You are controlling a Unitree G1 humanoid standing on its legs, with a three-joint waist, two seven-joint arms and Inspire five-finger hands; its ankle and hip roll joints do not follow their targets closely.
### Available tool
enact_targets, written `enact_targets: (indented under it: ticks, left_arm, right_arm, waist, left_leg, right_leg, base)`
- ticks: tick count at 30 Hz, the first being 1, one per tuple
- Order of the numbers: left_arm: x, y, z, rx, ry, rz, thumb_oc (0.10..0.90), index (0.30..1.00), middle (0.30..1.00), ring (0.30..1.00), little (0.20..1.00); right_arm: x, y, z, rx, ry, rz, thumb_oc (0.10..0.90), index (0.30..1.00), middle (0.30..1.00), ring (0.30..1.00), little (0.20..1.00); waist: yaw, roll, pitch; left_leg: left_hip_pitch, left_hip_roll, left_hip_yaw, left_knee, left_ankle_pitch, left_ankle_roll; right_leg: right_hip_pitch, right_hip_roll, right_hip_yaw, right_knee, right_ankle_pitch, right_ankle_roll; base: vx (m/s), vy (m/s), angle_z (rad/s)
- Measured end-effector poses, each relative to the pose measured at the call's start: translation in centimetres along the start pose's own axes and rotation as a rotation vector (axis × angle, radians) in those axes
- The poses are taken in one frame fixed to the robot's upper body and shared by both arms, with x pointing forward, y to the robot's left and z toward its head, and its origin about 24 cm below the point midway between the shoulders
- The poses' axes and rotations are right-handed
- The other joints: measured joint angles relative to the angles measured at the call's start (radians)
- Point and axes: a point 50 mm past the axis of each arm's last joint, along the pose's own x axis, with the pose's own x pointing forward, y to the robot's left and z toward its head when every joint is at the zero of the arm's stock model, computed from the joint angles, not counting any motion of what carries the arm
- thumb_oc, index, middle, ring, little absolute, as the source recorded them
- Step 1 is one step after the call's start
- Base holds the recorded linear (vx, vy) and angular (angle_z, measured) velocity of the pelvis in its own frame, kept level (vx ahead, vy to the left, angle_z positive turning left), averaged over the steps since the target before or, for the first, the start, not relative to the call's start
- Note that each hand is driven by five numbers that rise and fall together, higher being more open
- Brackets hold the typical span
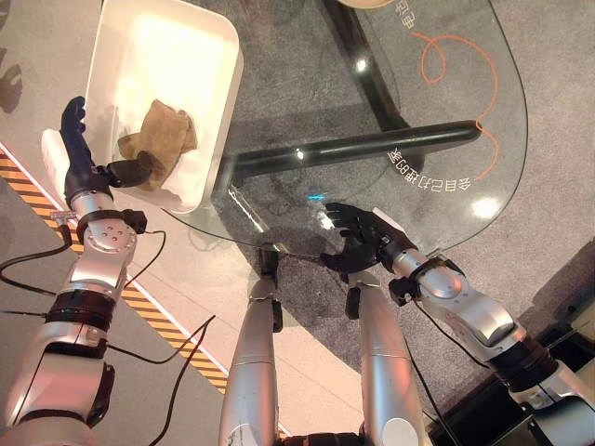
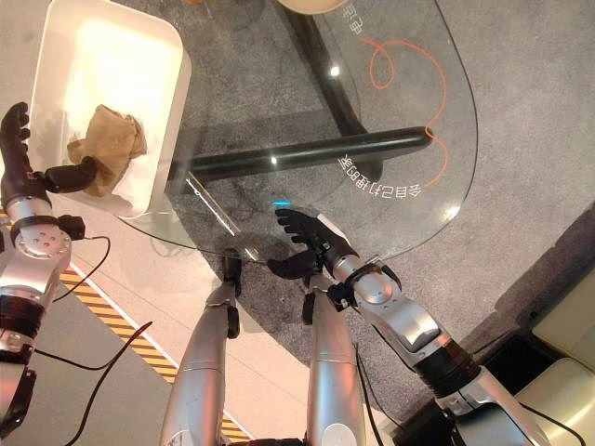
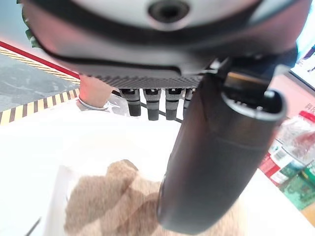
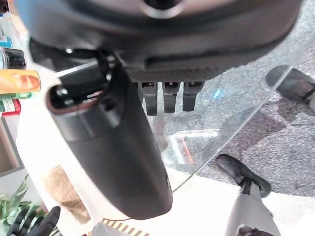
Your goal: Wipe the table with a cloth and put it in the basket.
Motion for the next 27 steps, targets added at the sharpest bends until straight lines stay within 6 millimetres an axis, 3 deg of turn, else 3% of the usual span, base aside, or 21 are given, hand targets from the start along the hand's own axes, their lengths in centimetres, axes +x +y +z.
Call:
enact_targets:
  ticks: [7, 14, 18, 22, 27]
  left_arm:
    - [-2.6, 0.4, -4.2, -0.049, 0.114, -0.050, 0.800, 0.900, 0.900, 0.900, 0.900]
    - [-7.5, -2.6, -7.4, -0.196, 0.245, -0.170, 0.800, 0.900, 0.900, 0.900, 0.900]
    - [-12.3, -4.8, -10.2, -0.271, 0.387, -0.241, 0.800, 0.900, 0.900, 0.900, 0.900]
    - [-18.0, -6.8, -13.0, -0.300, 0.550, -0.385, 0.800, 0.900, 0.900, 0.900, 0.900]
    - [-22.9, -8.8, -14.5, -0.278, 0.662, -0.580, 0.800, 0.900, 0.900, 0.900, 0.900]
  right_arm:
    - [-1.8, 0.7, -3.4, 0.037, 0.072, 0.011, 0.800, 0.900, 0.900, 0.900, 0.900]
    - [-2.6, 1.2, -8.2, 0.105, 0.178, -0.038, 0.800, 0.900, 0.900, 0.900, 0.900]
    - [-3.9, 2.0, -12.0, 0.183, 0.279, -0.096, 0.800, 0.900, 0.900, 0.900, 0.900]
    - [-5.5, 2.7, -15.2, 0.221, 0.373, -0.142, 0.800, 0.900, 0.900, 0.900, 0.900]
    - [-7.4, 3.1, -18.5, 0.267, 0.517, -0.178, 0.800, 0.900, 0.900, 0.900, 0.900]
  waist:
    - [0.001, 0.000, 0.000]
    - [0.014, 0.000, 0.000]
    - [0.021, 0.000, -0.001]
    - [0.020, 0.017, -0.013]
    - [0.019, 0.061, -0.103]
  left_leg:
    - [0.152, 0.003, 0.000, -0.061, -0.002, 0.004]
    - [0.361, 0.010, 0.001, -0.172, 0.017, 0.010]
    - [0.492, 0.019, 0.000, -0.242, 0.026, 0.009]
    - [0.592, 0.028, 0.001, -0.301, 0.029, 0.010]
    - [0.658, 0.035, -0.010, -0.344, 0.033, 0.011]
  right_leg:
    - [0.152, 0.005, -0.003, -0.063, 0.002, 0.008]
    - [0.359, 0.014, -0.014, -0.174, 0.013, 0.023]
    - [0.488, 0.022, -0.025, -0.235, 0.016, 0.024]
    - [0.589, 0.031, -0.032, -0.293, 0.017, 0.030]
    - [0.676, 0.038, -0.053, -0.366, 0.031, 0.028]
  base:
    - [-0.06, -0.118, -0.02]
    - [-0.04, -0.134, -0.02]
    - [0.01, -0.138, 0.01]
    - [0.04, -0.097, -0.01]
    - [0.09, -0.091, 0.08]
